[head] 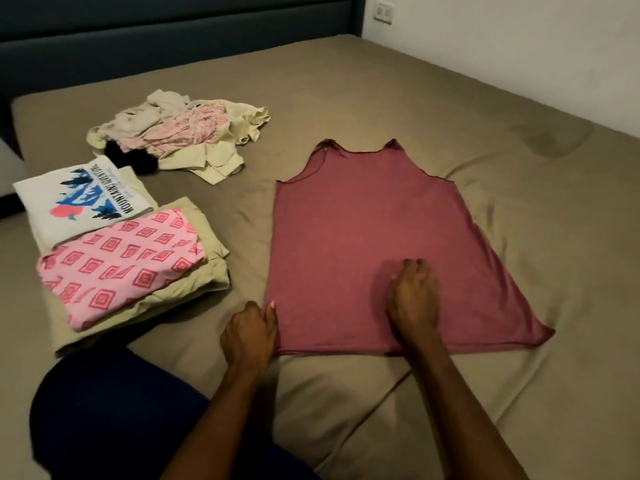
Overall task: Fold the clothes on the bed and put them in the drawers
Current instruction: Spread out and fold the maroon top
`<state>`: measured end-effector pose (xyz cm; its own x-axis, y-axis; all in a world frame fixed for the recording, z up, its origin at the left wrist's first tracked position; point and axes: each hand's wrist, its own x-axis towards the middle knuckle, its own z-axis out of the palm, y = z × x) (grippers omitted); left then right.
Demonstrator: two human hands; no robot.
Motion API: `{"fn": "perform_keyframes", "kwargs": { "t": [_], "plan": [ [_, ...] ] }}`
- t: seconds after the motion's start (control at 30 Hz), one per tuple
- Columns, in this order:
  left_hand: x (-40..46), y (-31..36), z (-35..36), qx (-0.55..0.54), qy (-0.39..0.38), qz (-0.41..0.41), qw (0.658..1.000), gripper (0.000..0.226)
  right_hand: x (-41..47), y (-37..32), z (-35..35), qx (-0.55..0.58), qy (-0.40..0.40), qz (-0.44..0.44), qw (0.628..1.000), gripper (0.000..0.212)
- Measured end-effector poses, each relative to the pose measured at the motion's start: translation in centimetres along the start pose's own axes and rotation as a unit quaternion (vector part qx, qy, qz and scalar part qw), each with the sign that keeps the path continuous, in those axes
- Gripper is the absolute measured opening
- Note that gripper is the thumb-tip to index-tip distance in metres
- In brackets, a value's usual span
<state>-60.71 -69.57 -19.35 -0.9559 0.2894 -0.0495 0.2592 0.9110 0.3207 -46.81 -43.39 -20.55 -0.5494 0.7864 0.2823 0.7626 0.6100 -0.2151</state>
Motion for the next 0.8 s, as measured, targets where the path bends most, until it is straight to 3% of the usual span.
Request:
{"fn": "perform_keyframes", "kwargs": {
  "t": [0.17,0.33,0.5,0.67,0.8],
  "plan": [
    [0.1,0.1,-0.1,0.007,-0.010,-0.007,1.000,0.047,2.9,-11.2,4.5,0.089,-0.140,-0.131,0.977,0.070],
    [0.9,0.1,-0.1,-0.029,-0.036,0.000,0.999,0.048,8.2,-20.0,8.0,0.129,-0.185,-0.194,0.955,0.080],
    [1.3,0.3,0.2,-0.062,-0.056,0.050,0.995,0.047,12.6,-26.0,11.4,0.180,-0.201,-0.146,0.952,0.096],
    [2.2,-0.6,0.7,-0.185,-0.052,0.008,0.981,0.045,16.0,-28.4,12.9,0.142,-0.072,-0.061,0.985,0.059],
    [2.8,-0.4,0.6,-0.282,-0.069,0.015,0.957,0.038,19.3,-29.7,12.9,0.170,-0.103,0.031,0.980,0.058]
  ]
}}
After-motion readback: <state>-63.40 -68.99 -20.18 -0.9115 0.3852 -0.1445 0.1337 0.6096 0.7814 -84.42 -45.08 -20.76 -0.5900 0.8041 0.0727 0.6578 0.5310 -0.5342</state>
